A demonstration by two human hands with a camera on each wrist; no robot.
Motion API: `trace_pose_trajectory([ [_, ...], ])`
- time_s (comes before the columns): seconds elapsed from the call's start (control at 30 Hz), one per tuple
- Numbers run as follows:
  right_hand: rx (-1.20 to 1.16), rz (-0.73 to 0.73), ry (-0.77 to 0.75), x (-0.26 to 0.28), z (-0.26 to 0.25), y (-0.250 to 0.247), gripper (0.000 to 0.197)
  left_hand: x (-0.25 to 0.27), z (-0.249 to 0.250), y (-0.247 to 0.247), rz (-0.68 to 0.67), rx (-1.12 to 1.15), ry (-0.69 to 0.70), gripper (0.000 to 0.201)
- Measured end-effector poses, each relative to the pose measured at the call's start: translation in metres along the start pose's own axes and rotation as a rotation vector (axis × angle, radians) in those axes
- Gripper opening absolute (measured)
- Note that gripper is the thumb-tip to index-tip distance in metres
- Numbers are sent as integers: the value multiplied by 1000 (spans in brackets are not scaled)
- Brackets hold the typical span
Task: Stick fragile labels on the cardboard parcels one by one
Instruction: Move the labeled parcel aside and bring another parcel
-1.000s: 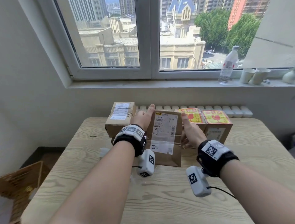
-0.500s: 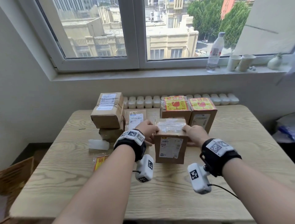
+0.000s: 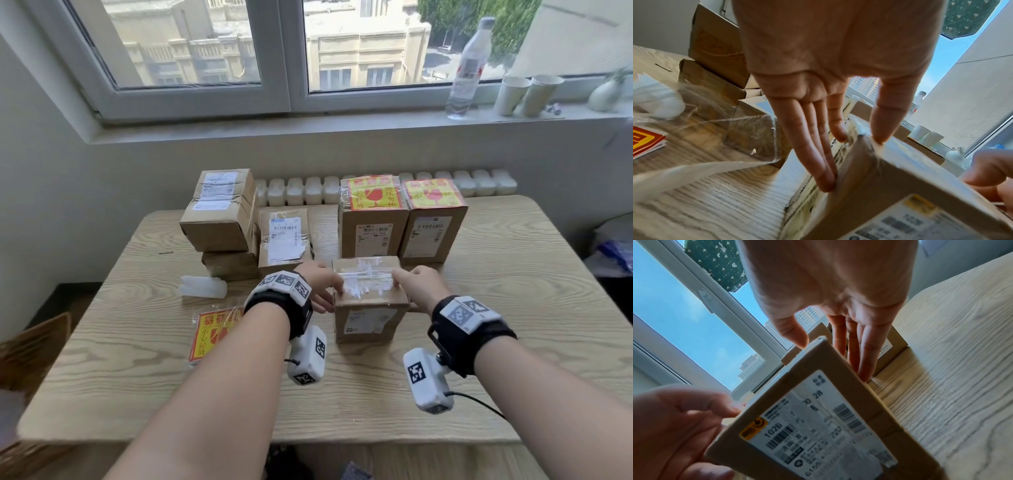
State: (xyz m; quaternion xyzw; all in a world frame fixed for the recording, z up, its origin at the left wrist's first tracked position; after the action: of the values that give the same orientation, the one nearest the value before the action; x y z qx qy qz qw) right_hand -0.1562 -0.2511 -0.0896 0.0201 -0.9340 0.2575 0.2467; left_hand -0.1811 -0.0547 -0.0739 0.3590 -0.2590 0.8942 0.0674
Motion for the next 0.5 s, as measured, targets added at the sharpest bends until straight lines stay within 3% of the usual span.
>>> trace_pose_trajectory([
  [0.5,-20,-39,11,12,0,1,16,-3,-6,2,80,-25,21,25],
])
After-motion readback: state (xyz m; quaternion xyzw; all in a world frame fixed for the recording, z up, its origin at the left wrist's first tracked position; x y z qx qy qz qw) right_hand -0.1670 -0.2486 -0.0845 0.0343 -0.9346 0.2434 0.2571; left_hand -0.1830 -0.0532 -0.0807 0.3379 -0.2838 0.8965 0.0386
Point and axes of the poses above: each hand's wrist, its own x-axis away from the middle knuckle, its own y-axis out of the palm, z = x × y, the point moved 3 cm from there along -x, towards the middle knuckle, and after that the axes turned 6 degrees about -x, right-handed, at the moved point
